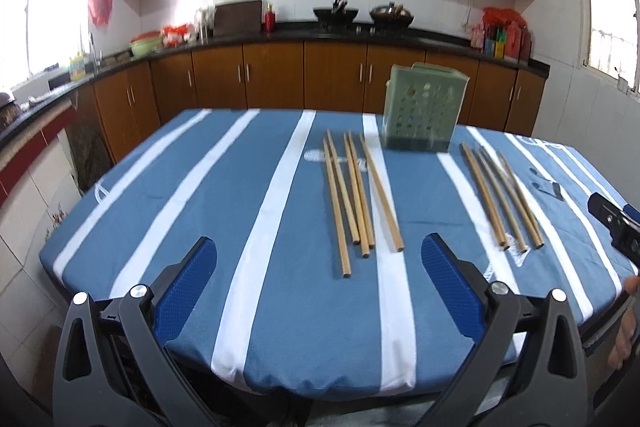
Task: Organize utensils
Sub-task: 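Grasp a wooden chopstick with the left tool while the right tool grasps another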
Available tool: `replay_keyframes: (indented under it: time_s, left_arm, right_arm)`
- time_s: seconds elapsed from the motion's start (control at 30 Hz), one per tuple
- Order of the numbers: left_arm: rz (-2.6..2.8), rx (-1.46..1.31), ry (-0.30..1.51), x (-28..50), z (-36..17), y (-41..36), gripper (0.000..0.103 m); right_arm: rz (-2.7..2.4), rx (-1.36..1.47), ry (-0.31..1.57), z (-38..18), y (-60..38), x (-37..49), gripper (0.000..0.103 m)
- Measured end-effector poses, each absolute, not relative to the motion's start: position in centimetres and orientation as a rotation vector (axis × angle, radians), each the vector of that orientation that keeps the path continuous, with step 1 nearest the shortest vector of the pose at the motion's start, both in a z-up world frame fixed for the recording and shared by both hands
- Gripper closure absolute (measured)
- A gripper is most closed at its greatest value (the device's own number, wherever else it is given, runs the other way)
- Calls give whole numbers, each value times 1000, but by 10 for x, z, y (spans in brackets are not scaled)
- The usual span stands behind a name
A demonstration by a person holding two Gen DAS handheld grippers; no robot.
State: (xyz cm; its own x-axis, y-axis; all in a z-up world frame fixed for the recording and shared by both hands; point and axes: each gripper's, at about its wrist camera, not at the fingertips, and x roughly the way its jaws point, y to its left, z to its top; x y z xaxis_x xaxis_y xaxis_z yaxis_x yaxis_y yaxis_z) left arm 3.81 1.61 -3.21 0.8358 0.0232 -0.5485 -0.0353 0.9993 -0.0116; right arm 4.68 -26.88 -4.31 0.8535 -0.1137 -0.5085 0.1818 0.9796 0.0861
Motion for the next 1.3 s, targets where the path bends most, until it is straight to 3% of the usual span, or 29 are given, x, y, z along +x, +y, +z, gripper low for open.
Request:
replay_keyframes:
  time_s: [0.23,0.37,0.4,0.67,0.77,1.07,1.3]
  left_arm:
    - [24,-62,667,74,-41,37,2]
    - [23,-69,729,98,-49,43,23]
    - [21,-76,752,107,-52,46,27]
    - [-11,-65,821,144,-61,47,40]
    - [-44,-55,839,157,-63,43,46]
    - [-111,-29,954,189,-85,26,79]
    - [-82,-9,952,200,-85,27,95]
  right_arm:
    - [-138,258,732,-73,-303,125,47]
    - [-151,268,816,-92,-310,163,72]
    - [-145,278,841,-99,-310,173,75]
    - [-140,221,893,-115,-308,206,79]
    - [-160,154,891,-115,-305,208,95]
    - [-162,149,884,-115,-313,213,95]
    - [-150,135,875,-115,-314,221,95]
